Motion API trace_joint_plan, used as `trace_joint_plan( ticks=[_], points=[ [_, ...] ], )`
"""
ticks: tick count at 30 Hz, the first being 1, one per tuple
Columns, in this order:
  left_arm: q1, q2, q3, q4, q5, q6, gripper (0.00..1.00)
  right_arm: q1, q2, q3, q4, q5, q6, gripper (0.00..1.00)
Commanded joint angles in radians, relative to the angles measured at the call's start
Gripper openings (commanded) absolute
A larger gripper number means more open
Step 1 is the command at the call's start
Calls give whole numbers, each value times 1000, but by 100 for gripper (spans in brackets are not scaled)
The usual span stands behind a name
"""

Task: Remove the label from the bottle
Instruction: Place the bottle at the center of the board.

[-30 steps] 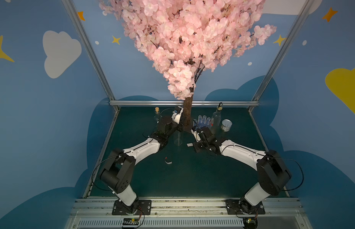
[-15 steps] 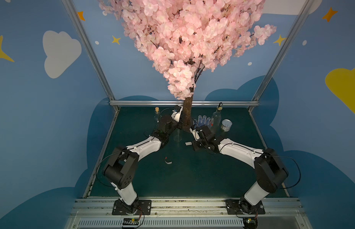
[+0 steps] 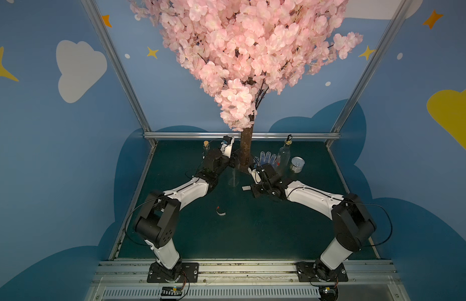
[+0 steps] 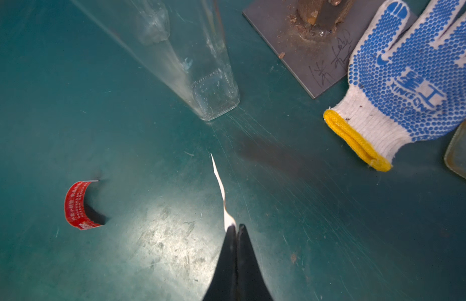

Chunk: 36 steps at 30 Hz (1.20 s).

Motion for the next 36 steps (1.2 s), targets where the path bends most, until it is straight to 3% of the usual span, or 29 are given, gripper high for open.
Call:
trace_joint_plan(
  ticks=[1, 8, 13, 19, 24, 29, 33, 36],
  points=[
    [6, -27, 25, -14, 14, -14, 57, -1, 17, 28, -7, -11, 5, 0],
    [14, -133, 6, -82, 7, -61, 64, -1, 14, 34, -18, -16, 1, 0],
    [15, -290, -47, -209, 22, -128, 64, 0, 6, 20, -16, -39, 13, 15],
    [13, -452, -109, -432, 69, -252, 64, 8, -22, -6, -9, -55, 26, 41],
    [-28, -553, -201, -560, 51, -347, 64, 20, -47, -22, -10, -50, 31, 59],
    [-90, -602, -307, -614, 20, -451, 64, 42, -72, -39, -15, -40, 37, 70],
    [-134, -588, -394, -594, -1, -536, 64, 68, -90, -50, -15, -36, 38, 86],
    [-141, -566, -454, -502, 11, -582, 64, 93, -95, -51, -24, -24, 36, 86]
  ],
)
